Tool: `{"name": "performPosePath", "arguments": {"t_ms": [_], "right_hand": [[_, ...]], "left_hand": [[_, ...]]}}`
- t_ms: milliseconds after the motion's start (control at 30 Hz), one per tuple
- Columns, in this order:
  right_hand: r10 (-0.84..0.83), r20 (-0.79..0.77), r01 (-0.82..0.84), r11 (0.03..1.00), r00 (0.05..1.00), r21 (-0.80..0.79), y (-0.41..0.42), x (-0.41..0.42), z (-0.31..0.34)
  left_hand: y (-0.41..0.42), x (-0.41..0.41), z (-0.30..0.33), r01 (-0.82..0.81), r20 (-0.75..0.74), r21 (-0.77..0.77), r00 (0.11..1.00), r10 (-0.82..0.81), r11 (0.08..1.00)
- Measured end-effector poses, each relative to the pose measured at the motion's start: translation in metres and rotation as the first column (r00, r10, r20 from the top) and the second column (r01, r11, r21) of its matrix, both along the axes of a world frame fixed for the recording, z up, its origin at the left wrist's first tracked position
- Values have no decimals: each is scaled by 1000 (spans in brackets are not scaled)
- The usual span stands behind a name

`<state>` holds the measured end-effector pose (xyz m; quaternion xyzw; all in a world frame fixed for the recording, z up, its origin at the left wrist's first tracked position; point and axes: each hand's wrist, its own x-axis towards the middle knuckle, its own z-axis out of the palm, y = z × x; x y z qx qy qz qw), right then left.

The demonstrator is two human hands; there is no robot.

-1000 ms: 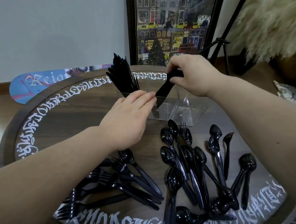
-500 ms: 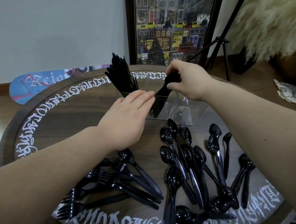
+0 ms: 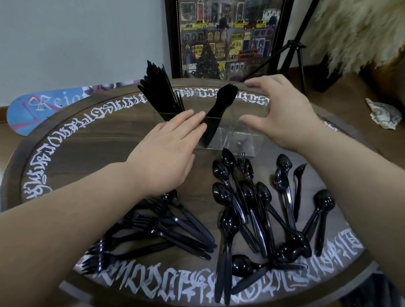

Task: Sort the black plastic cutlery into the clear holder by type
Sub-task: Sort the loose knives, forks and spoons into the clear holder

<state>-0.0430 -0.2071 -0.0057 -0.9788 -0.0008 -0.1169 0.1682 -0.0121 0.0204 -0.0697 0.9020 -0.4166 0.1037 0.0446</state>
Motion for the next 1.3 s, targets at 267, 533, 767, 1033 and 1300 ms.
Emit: {"name": "performPosePath", "arguments": {"t_ms": [267, 533, 767, 1033, 1300], "right_hand": [[-67, -267, 57, 997, 961, -42, 11, -85, -69], [-71, -329, 69, 997, 942, -19, 25, -104, -106], [-171, -212, 183, 982, 962, 37, 13, -101, -113], [-296, -220, 278, 954, 930, -111, 5, -93, -115], [-350, -400, 363, 931, 847, -45, 5, -79, -103]], "left_hand": [[-2, -54, -18, 25, -239, 191, 971, 21, 981], [-10, -76, -34, 19, -358, 252, 931, 75, 967], [-18, -78, -44, 9, -353, 337, 928, 117, 942], [-16, -76, -47, -29, -334, 341, 931, 150, 940], [-13, -80, -48, -66, -337, 271, 928, 159, 960]]}}
